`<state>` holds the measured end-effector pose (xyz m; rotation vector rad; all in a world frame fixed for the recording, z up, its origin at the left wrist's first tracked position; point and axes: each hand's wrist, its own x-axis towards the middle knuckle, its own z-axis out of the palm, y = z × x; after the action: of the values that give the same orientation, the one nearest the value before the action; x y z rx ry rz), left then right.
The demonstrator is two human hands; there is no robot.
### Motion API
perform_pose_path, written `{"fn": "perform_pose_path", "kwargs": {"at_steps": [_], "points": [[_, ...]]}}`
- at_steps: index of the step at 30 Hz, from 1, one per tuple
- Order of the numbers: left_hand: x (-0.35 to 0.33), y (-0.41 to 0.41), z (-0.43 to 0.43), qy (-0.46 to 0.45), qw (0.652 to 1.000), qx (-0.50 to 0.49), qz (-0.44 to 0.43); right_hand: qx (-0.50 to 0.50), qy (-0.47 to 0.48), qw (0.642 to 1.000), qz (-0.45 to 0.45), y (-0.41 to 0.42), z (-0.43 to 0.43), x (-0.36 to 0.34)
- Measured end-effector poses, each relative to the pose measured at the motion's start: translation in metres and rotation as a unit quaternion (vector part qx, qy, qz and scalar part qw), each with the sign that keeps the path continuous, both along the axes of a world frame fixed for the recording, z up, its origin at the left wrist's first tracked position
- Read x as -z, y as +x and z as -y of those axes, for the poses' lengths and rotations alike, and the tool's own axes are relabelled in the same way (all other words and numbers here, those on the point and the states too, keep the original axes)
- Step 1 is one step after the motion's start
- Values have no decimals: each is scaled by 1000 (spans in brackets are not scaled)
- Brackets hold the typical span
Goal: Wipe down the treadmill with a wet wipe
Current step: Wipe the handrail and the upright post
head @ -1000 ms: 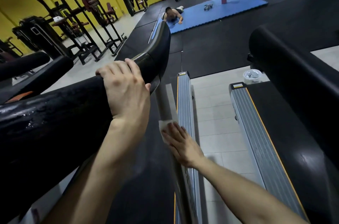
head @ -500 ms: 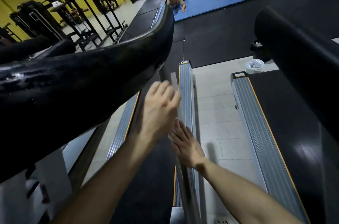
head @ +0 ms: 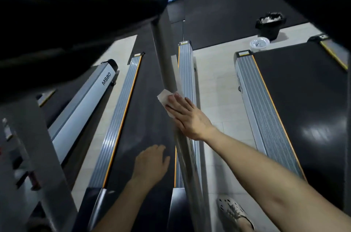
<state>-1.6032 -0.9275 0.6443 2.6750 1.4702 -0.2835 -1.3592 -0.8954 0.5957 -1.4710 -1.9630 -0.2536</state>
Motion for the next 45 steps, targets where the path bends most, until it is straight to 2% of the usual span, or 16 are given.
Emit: {"fn": "perform_pose_path", "kwargs": {"at_steps": [4, 7, 11, 13, 15, 17, 21, 23, 26, 28, 30, 34, 37, 40, 42, 45], "points": [[56, 7, 5, -106, 990, -75, 45, -27, 22, 998, 48, 15, -5, 2], [91, 22, -2, -160, 972, -121, 122, -37, 66, 993, 86, 31, -36, -26], [124, 38, -6, -229, 914, -194, 274, -13, 114, 991, 62, 24, -54, -37], [139, 40, -4, -185, 915, -195, 302, -64, 102, 988, 94, 7, -30, 1], [147, 41, 1, -140, 921, -186, 313, -167, 65, 967, 180, -8, 3, 40], [151, 41, 3, -125, 921, -182, 320, -229, 55, 940, 248, 4, 1, 35], [156, 38, 6, -155, 905, -182, 351, -88, 148, 964, 203, 39, -61, -53], [157, 39, 7, -150, 908, -177, 348, -32, 160, 975, 148, 36, -69, -62], [160, 39, 3, -141, 915, -181, 331, -94, 112, 975, 165, 6, -30, 4], [160, 40, 1, -113, 927, -181, 309, -198, 68, 947, 244, 2, -1, 43], [162, 40, 2, -98, 929, -171, 314, -248, 82, 921, 289, 21, -12, 32], [169, 38, 1, -81, 931, -159, 319, -99, 158, 968, 170, 44, -62, -36], [171, 38, 2, -67, 927, -158, 332, -65, 140, 982, 105, 19, -40, -3], [173, 37, 5, -33, 927, -172, 331, -162, 97, 965, 185, 4, 7, 58], [174, 38, 11, -30, 924, -182, 336, -219, 110, 941, 232, 17, 5, 56], [177, 35, 12, -70, 913, -188, 356, -160, 146, 951, 219, 31, -26, 18]]}}
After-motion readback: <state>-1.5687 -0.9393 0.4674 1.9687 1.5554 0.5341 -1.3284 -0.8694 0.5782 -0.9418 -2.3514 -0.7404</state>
